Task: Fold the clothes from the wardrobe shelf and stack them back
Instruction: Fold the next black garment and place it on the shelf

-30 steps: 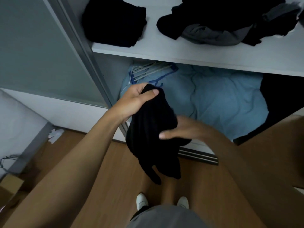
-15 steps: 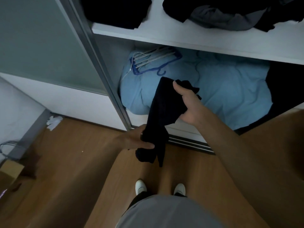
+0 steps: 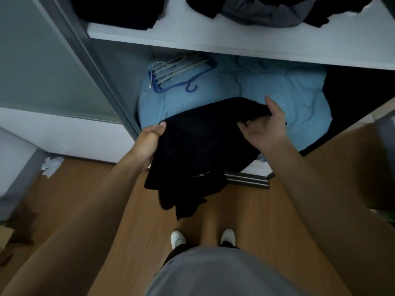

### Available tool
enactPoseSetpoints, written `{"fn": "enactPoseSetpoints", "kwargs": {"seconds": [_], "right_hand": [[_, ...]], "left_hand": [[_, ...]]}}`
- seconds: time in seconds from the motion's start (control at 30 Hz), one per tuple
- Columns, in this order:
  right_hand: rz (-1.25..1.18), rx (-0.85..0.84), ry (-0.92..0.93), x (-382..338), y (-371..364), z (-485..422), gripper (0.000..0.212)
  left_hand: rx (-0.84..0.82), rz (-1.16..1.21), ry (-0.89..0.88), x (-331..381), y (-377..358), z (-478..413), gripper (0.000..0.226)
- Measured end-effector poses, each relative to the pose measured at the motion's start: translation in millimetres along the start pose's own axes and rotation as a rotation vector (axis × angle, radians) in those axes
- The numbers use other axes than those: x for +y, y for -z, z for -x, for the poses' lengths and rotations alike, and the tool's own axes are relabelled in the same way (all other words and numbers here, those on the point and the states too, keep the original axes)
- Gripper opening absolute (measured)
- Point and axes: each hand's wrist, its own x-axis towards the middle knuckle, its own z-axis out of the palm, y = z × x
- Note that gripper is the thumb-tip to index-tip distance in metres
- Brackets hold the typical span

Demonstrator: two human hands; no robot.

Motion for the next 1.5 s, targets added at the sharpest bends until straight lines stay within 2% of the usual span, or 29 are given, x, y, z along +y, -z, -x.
{"fn": "enactPoseSetpoints", "kwargs": {"seconds": [0.03,0.07,0.13,0.2,0.27,0.33,0.37,0.5,0.57,0.6,0.63,0.67,0.7,0.77,0.8,0.87,1.0,1.07,1.17,1.23,1.27,1.3,1.37,1.4,1.5], "right_hand": [[0.034,-0.024,0.028,5,3,-2,0.057],[0.175,-0.029,0.029,15,6,-3,0.063],[0.601,-0.037,-0.075,45,12,2,0.070],[0.891,-0.150,-0.250,81,14,16,0.079],[1.058,-0.296,-0.276,107,15,27,0.071],[1.233,-0.361,-0.093,119,15,30,0.038],[1.305,-0.364,0.021,119,13,30,0.033],[1.683,-0.327,0.472,107,1,31,0.047],[1.914,-0.234,0.797,103,-4,35,0.053],[1.926,-0.202,0.945,99,-9,38,0.054],[1.899,-0.182,1.010,94,-15,40,0.053],[1.823,-0.182,0.982,90,-21,41,0.051],[1.686,-0.213,0.852,85,-28,41,0.047],[1.264,-0.308,0.449,80,-42,42,0.042],[1.086,-0.302,0.299,79,-47,42,0.041],[0.848,-0.224,0.117,79,-58,44,0.042],[0.576,-0.112,0.020,75,-75,49,0.042],[0.459,-0.075,-0.034,70,-78,50,0.044],[0.274,-0.058,-0.116,64,-80,52,0.046],[0.196,-0.072,-0.146,64,-82,56,0.048],[0.184,-0.077,-0.151,65,-82,57,0.049],[0.189,-0.081,-0.153,66,-81,57,0.049],[0.208,-0.078,-0.147,67,-78,57,0.049],[0.213,-0.072,-0.140,66,-76,56,0.047],[0.278,-0.020,-0.117,55,-67,51,0.045]], "left_hand": [[-0.027,0.062,-0.003,8,-5,0,0.031],[-0.055,0.105,-0.020,16,-11,1,0.031],[-0.104,0.129,-0.067,31,-22,2,0.033],[-0.135,0.098,-0.116,43,-30,3,0.038],[-0.135,0.021,-0.155,50,-35,4,0.038],[-0.088,-0.030,-0.168,55,-35,4,0.035],[-0.057,-0.027,-0.161,57,-33,4,0.037],[0.050,-0.044,-0.166,66,-16,0,0.036],[0.103,-0.183,-0.186,69,-5,-2,0.037],[0.134,-0.272,-0.196,68,1,-4,0.039],[0.158,-0.343,-0.202,67,6,-6,0.041],[0.166,-0.388,-0.196,65,11,-7,0.045],[0.160,-0.417,-0.180,61,16,-8,0.046],[0.127,-0.460,-0.138,54,21,-7,0.042],[0.102,-0.474,-0.124,49,21,-6,0.037],[0.055,-0.456,-0.145,42,17,-4,0.030],[0.004,-0.441,-0.328,25,5,8,0.024],[-0.090,-0.500,-0.390,7,4,16,0.030],[-0.318,-0.707,-0.309,-24,1,30,0.040],[-0.410,-0.777,-0.223,-40,-9,33,0.055],[-0.400,-0.774,-0.170,-47,-16,32,0.055],[-0.341,-0.727,-0.099,-52,-26,30,0.046],[-0.117,-0.613,-0.086,-55,-36,30,0.013],[0.006,-0.536,-0.147,-54,-37,30,0.013],[0.046,-0.365,-0.274,-44,-22,28,0.032]]}}
